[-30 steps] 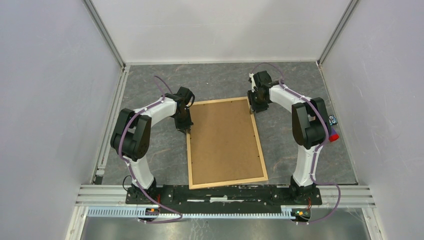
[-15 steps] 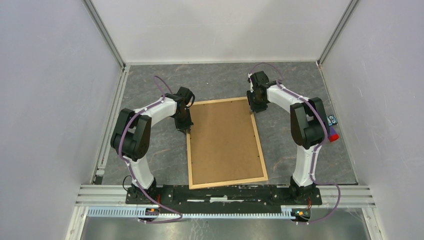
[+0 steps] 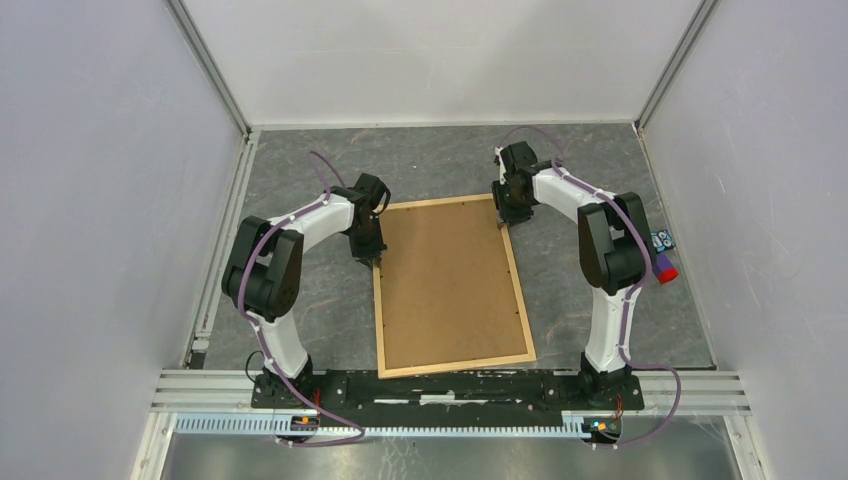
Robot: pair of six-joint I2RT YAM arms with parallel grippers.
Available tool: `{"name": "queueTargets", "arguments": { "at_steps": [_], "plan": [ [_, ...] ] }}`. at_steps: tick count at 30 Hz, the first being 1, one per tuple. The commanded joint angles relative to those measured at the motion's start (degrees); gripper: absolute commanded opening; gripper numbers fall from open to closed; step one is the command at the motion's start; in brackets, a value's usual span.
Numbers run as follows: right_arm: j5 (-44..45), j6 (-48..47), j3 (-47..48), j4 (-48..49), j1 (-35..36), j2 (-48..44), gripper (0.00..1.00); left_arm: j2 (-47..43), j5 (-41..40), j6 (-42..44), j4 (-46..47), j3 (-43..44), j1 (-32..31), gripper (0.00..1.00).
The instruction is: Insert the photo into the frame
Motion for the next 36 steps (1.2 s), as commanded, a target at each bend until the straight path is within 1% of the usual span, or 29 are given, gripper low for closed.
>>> {"name": "queueTargets", "arguments": {
  "at_steps": [1, 3, 4, 6, 8, 9, 11, 15, 19, 36],
  "plan": [
    [-5.5, -1.3, -3.4, 1.6, -0.7, 5.5, 0.41, 3.4, -1.7, 0.6, 2.7, -0.9, -1.0, 0.02],
    [-11.3, -1.4, -4.2, 3.5, -0.7, 1.9, 0.43, 3.4, -1.8, 0.5, 2.7, -0.9, -1.0, 0.02],
    [-11.6, -1.4, -4.4, 3.8, -0.7, -0.6, 0.45, 3.4, -2.0, 0.5, 2.6, -1.0, -1.0, 0.02],
    [-6.6, -1.6, -3.3, 2.1, -0.7, -4.6, 0.5, 3.5, -2.1, 0.5, 2.4, -0.9, -1.1, 0.02],
    [0.3, -2.6, -1.0, -1.2, -0.6, -6.6, 0.51, 3.4, -2.0, 0.4, 2.5, -0.9, -1.0, 0.02],
    [2.7, -2.8, 0.4, -2.7, -0.4, -6.6, 0.51, 3.4, -2.0, 0.4, 2.5, -0.9, -1.1, 0.02],
    [4.4, -3.1, 1.3, -3.6, 0.0, -6.0, 0.49, 3.4, -1.8, 0.4, 2.5, -0.9, -1.1, 0.02],
    [4.4, -3.3, 1.9, -3.7, 0.7, -4.2, 0.44, 3.2, -2.3, 0.4, 2.5, -0.9, -1.1, 0.02],
    [4.1, -3.3, 3.0, -3.6, 0.9, -2.7, 0.42, 3.3, -2.2, 0.5, 2.5, -0.9, -1.1, 0.02],
    [3.2, -3.5, 2.5, -2.8, 1.3, -0.6, 0.42, 3.6, -2.1, 0.5, 2.5, -0.8, -1.2, 0.02]
  ]
}}
